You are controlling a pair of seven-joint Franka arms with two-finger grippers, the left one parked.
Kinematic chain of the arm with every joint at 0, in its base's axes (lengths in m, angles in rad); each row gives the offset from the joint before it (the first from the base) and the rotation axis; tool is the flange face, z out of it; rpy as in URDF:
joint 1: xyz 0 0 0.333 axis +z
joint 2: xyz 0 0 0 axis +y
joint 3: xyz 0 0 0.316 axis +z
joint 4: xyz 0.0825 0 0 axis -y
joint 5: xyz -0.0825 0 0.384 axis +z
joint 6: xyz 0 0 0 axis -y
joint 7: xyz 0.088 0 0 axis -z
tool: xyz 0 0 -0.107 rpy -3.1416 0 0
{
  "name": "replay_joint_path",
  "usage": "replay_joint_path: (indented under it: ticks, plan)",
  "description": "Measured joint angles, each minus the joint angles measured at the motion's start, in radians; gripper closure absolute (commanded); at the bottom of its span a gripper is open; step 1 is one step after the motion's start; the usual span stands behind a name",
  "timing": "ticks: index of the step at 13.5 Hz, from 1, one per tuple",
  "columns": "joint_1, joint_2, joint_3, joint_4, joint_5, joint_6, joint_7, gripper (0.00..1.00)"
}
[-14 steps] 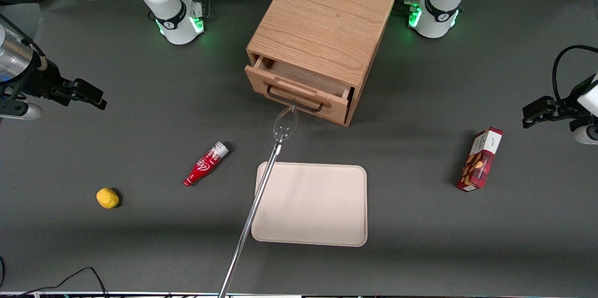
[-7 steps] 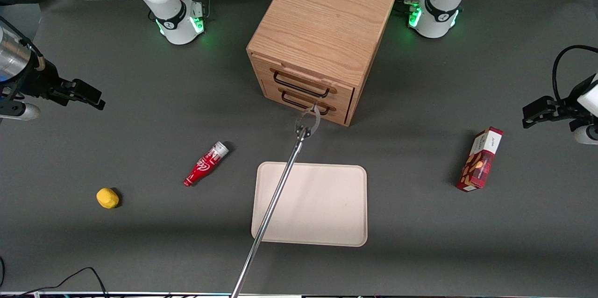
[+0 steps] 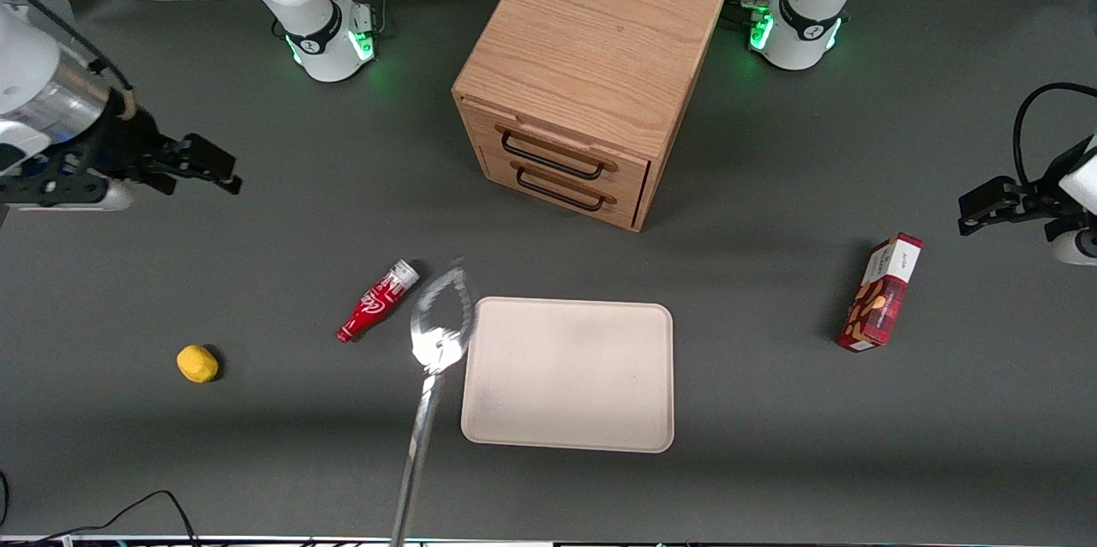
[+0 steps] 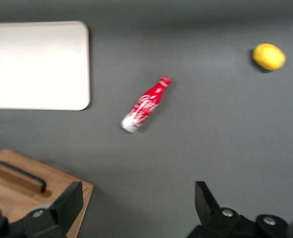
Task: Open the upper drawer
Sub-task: 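Move the right gripper to the upper drawer's black handle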
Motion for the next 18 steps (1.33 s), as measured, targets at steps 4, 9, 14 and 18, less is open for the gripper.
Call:
replay_joint_path:
  ticks: [4,9,14,18]
  plan:
    - [0.007,0.047,0.19,0.07,0.003,0.011,0.003,0.0]
    - [0.019,0.185,0.411,0.142,-0.054,0.03,0.0,0.0]
    - [0.113,0.326,0.546,0.143,-0.182,0.124,-0.014,0.0]
    - [0.152,0.448,0.559,0.143,-0.196,0.194,-0.12,0.0]
